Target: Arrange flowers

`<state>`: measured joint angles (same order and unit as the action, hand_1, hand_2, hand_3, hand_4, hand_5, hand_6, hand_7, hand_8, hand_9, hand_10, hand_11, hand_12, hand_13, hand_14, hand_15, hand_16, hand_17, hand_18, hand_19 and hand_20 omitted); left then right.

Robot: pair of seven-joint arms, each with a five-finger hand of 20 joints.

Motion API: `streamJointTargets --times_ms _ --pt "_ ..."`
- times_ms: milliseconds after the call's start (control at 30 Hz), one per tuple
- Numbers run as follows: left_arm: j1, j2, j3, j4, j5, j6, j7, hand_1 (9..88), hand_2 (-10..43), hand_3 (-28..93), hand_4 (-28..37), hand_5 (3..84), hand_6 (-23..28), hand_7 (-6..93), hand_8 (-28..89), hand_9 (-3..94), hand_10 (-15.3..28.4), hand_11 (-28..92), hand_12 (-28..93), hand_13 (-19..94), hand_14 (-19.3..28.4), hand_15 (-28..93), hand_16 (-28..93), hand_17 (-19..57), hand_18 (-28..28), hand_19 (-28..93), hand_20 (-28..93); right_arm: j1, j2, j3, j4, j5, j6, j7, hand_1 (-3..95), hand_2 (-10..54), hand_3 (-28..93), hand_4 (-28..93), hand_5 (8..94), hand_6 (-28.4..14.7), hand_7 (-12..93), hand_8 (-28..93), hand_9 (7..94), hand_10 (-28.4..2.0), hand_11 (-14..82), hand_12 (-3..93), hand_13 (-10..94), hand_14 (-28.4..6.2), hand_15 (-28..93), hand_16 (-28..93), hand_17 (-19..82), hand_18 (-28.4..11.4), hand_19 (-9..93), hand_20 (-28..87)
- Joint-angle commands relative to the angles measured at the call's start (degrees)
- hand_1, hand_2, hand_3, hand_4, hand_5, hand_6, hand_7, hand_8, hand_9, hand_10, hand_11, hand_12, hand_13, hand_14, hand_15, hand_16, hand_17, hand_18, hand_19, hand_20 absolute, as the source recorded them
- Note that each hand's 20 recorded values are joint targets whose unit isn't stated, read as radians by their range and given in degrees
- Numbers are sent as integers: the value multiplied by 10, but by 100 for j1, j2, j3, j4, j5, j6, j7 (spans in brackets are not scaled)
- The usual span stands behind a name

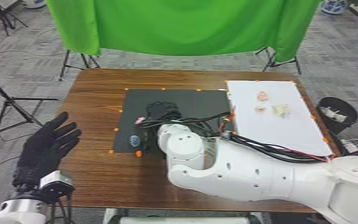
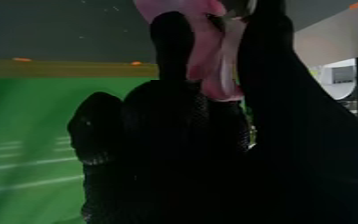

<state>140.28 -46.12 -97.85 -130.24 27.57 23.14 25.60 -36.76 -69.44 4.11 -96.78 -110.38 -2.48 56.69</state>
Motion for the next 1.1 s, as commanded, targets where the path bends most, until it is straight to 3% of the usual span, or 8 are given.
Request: streamJointTargets --times_ms 33,133,433,567,833,867,1033,1100 --pt "14 -102 -18 6 125 -127 -124 304 70 661 -206 391 104 99 -78 321 189 290 105 181 239 488 -114 -94 206 437 80 348 53 -236 23 -257 192 64 517 -95 714 -248 651 -62 234 66 771 -141 225 281 802 -50 756 150 608 -142 932 374" --pt "44 -90 -10 1 76 -71 -58 304 70 661 -206 391 104 99 -78 321 189 291 106 181 238 488 -114 -94 206 437 81 362 69 -204 4 -248 100 54 516 -95 714 -246 641 -63 231 55 757 -146 233 269 799 -48 755 152 608 -142 932 374" --pt "78 -96 -5 -10 99 -76 -52 304 69 661 -205 391 103 99 -78 326 190 291 105 182 238 487 -115 -94 206 436 81 581 157 -466 -12 -489 190 69 536 -95 731 -256 625 -63 230 30 729 -151 214 277 785 -50 760 155 596 -139 932 364" --pt "63 -113 2 -3 94 -85 -57 304 67 661 -205 390 103 99 -78 326 191 290 105 182 238 487 -114 -94 206 436 81 418 140 -290 -97 -319 40 52 487 -95 765 -248 601 -67 238 -94 670 -183 287 207 763 -60 768 149 584 -137 932 351" --pt "87 -67 31 -10 53 -47 16 304 67 661 -205 390 103 99 -78 327 190 290 105 182 238 487 -114 -95 206 436 81 341 101 -182 -115 -158 -250 71 438 -95 743 -234 562 -88 208 -98 619 -213 288 172 736 -78 773 142 565 -148 932 328" --pt "63 -109 15 -3 98 -86 -72 304 67 662 -205 390 103 99 -78 328 190 290 105 182 238 487 -114 -94 206 436 81 305 114 -130 -124 -152 -285 87 437 -95 743 -232 561 -89 207 -97 617 -214 288 171 734 -79 774 141 564 -148 932 325" --pt "200 -102 20 -41 11 1 52 305 67 661 -205 390 103 99 -78 327 190 290 105 182 238 487 -114 -95 206 436 81 340 168 -12 -210 -55 -201 39 425 -95 737 -228 554 -93 201 -93 602 -220 279 166 728 -83 778 136 560 -149 932 316" --pt "260 -48 37 -47 -62 39 172 305 66 661 -204 390 103 100 -78 327 191 290 105 183 238 486 -114 -94 206 436 81 486 251 -41 -294 -67 -125 -14 417 -95 734 -225 551 -96 197 -93 599 -222 275 165 726 -86 778 134 558 -152 932 315"
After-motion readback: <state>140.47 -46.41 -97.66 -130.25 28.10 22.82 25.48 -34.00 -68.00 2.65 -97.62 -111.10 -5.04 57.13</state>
